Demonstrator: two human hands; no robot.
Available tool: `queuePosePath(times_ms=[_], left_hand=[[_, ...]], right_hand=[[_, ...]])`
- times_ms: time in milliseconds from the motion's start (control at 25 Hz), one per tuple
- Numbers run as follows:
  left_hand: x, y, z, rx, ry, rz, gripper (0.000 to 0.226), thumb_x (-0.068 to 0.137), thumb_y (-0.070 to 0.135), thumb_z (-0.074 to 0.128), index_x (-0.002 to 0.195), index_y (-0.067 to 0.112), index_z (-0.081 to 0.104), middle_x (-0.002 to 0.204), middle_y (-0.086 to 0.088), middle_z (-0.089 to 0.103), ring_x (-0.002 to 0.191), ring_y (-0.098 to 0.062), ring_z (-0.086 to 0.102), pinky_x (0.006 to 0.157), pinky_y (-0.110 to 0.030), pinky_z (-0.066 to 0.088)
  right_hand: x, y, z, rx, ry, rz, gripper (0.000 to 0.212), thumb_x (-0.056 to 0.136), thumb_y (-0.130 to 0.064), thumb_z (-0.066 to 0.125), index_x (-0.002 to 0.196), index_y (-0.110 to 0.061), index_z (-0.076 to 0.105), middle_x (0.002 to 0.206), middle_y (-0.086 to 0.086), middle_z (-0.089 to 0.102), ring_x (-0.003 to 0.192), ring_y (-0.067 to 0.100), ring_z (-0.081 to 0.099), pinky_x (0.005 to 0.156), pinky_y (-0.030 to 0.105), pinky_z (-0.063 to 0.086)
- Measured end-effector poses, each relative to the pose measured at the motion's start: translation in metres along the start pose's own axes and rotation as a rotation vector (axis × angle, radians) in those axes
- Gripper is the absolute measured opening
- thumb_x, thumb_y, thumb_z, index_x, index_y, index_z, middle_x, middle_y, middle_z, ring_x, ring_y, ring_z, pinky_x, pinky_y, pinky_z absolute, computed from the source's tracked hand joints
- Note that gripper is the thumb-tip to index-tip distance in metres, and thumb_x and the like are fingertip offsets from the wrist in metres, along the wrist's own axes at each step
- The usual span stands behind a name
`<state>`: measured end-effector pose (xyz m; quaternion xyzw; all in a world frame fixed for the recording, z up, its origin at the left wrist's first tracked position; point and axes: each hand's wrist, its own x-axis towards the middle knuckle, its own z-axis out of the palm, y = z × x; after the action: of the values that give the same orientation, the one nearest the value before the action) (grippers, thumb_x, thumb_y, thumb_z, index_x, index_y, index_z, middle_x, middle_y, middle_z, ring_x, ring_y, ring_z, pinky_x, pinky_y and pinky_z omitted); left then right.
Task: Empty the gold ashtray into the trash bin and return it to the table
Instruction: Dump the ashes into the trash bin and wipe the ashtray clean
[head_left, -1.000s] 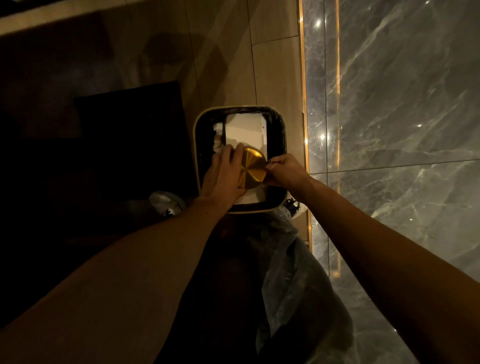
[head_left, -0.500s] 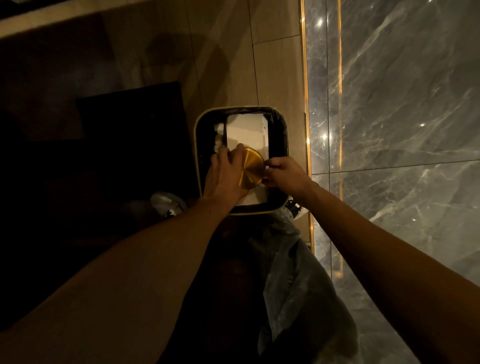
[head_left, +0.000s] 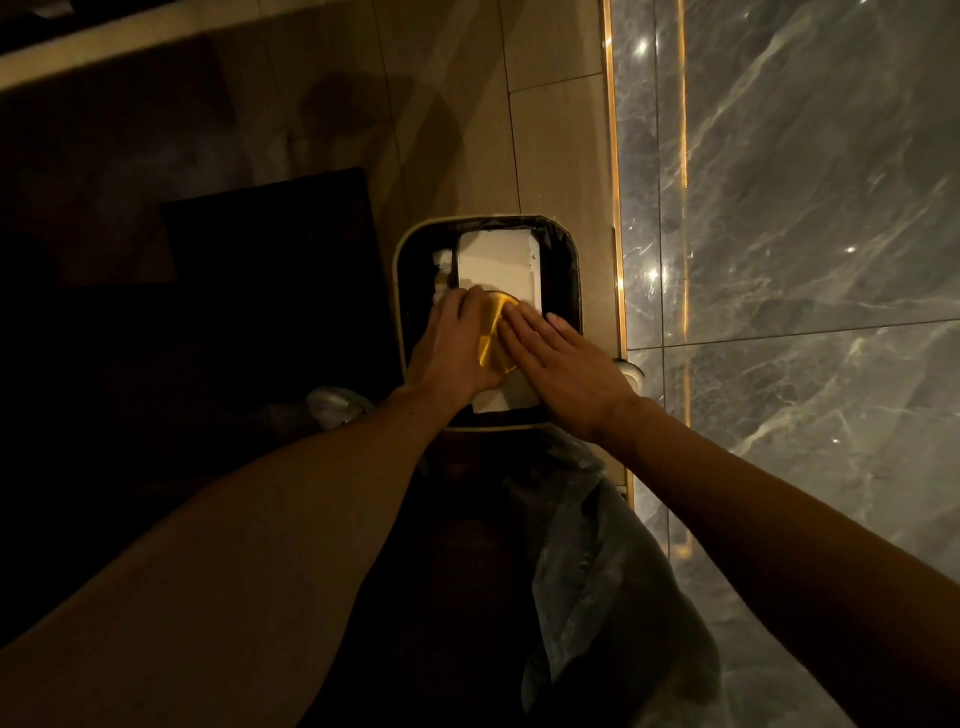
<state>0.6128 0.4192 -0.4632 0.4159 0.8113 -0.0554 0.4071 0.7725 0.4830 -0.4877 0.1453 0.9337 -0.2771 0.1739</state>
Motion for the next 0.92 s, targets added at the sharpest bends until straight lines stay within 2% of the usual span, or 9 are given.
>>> queuePosePath(times_ms=[200,320,440,680,920], left_hand=[[0.0019,0.0058,0.0023,0.005,-0.018,0.005,0.108,0.062,0.034,0.088,0.148,0.011,0.028,0.149,-0.010,0.034,0.138,-0.031,0.036,0.107,-0.043,0.041],[0.0029,0.0069,0.0034,0.018,-0.024,-0.003,0.107,0.061,0.035,0.088,0.147,0.011,0.029,0.147,-0.011,0.035,0.136,-0.031,0.037,0.106,-0.043,0.043],[0.0036,0.0066,0.0038,0.019,-0.032,-0.017,0.106,0.061,0.034,0.088,0.147,0.011,0.030,0.147,-0.011,0.035,0.137,-0.032,0.037,0.105,-0.043,0.043],[0.0012,0.0065,0.0033,0.035,-0.030,-0.004,0.105,0.061,0.033,0.088,0.146,0.011,0.031,0.147,-0.012,0.035,0.136,-0.033,0.037,0.103,-0.044,0.044],[0.0024,0.0042,0.0023,0.014,-0.029,-0.018,0.108,0.061,0.036,0.089,0.147,0.011,0.030,0.149,-0.010,0.033,0.136,-0.032,0.036,0.105,-0.043,0.041]], right_hand=[[-0.0009,-0.0027,-0.0043,-0.025,0.001,-0.022,0.070,0.091,-0.015,0.036,0.153,-0.005,0.007,0.162,0.017,0.005,0.150,0.029,0.003,0.119,0.041,0.001],[-0.0007,-0.0046,-0.0050,-0.008,-0.018,-0.020,0.069,0.090,-0.016,0.030,0.154,-0.005,0.006,0.162,0.017,0.004,0.150,0.028,0.001,0.117,0.039,-0.004],[-0.0005,-0.0062,-0.0037,0.015,0.006,-0.020,0.067,0.091,-0.016,0.029,0.153,-0.005,0.007,0.162,0.017,0.004,0.149,0.028,0.000,0.117,0.040,-0.003],[0.0027,-0.0076,-0.0014,0.005,-0.015,-0.052,0.067,0.094,-0.014,0.039,0.153,-0.005,0.009,0.162,0.016,0.007,0.149,0.028,0.001,0.116,0.040,-0.004],[0.0023,-0.0051,-0.0033,0.001,0.033,-0.031,0.066,0.090,-0.011,0.037,0.152,-0.003,0.015,0.161,0.018,0.013,0.147,0.028,0.003,0.116,0.041,0.000]])
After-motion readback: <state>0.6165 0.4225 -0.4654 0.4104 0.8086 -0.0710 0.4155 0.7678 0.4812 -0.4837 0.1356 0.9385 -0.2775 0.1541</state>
